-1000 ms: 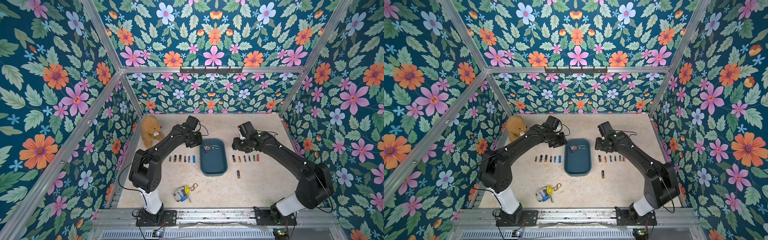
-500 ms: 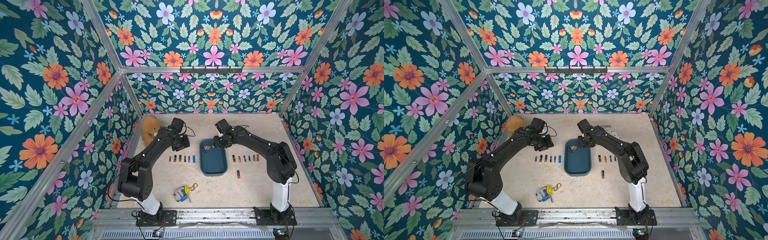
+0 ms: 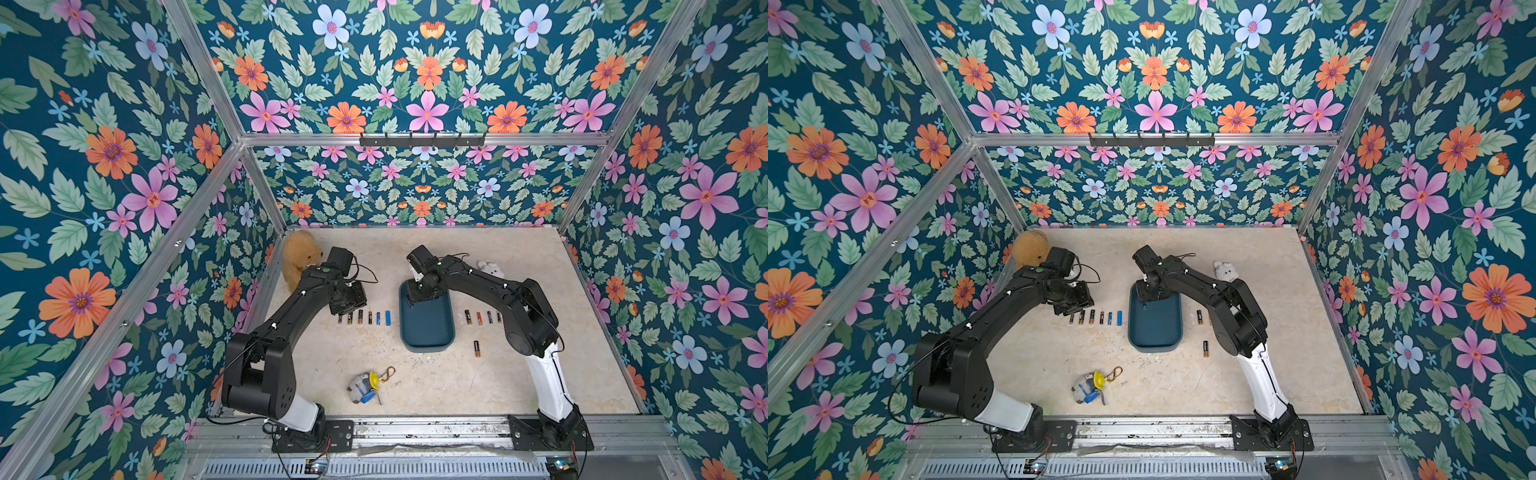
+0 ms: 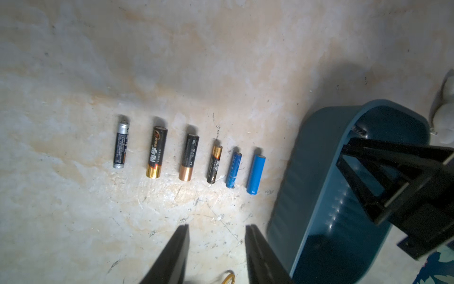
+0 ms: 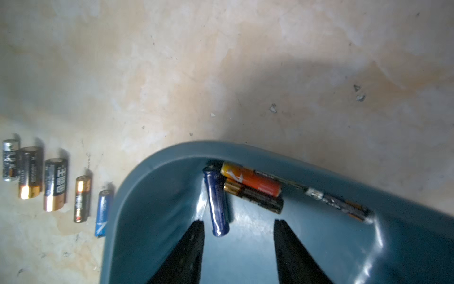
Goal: Take the batteries out of the storage box
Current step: Pick up the battery from the storage box.
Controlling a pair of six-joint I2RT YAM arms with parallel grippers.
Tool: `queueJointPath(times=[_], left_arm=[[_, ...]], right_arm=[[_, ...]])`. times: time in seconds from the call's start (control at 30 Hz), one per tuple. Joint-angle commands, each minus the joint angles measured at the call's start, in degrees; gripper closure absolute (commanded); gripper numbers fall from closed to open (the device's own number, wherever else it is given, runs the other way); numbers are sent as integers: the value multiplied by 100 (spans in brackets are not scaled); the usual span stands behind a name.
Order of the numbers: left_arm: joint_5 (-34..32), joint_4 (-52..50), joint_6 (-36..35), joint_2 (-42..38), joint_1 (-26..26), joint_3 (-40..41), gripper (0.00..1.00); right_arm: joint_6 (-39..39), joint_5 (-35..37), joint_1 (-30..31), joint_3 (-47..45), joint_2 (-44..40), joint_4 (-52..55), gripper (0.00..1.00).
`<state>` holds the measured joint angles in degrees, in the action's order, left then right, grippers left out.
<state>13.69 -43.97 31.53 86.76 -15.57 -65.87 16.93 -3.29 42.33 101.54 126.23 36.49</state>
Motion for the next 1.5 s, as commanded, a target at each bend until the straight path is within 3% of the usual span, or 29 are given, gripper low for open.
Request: queueJointPath(times=[0.0,0.17,0.6,0.93,1.13,1.47], left_arm=[[43,-59,-61,-19,27,21,56],[79,-24,-33,-54,23,54,56],[84,48,-15,-113,30,249,56],[106,90,0,-133,30,301,56],[122,148,20,-167,35,381,56],[141,226,28,-79,37,348,56]], right_arm=[[19,-126,34,22,49,29,50],[29,-198,45,30,122,17,56],[50,-286,104,-13,301,-83,62],[-75,105,241,96,525,190,71],[-112,230,240,27,455,240,79],[-77,221,241,-130,-4,354,83]])
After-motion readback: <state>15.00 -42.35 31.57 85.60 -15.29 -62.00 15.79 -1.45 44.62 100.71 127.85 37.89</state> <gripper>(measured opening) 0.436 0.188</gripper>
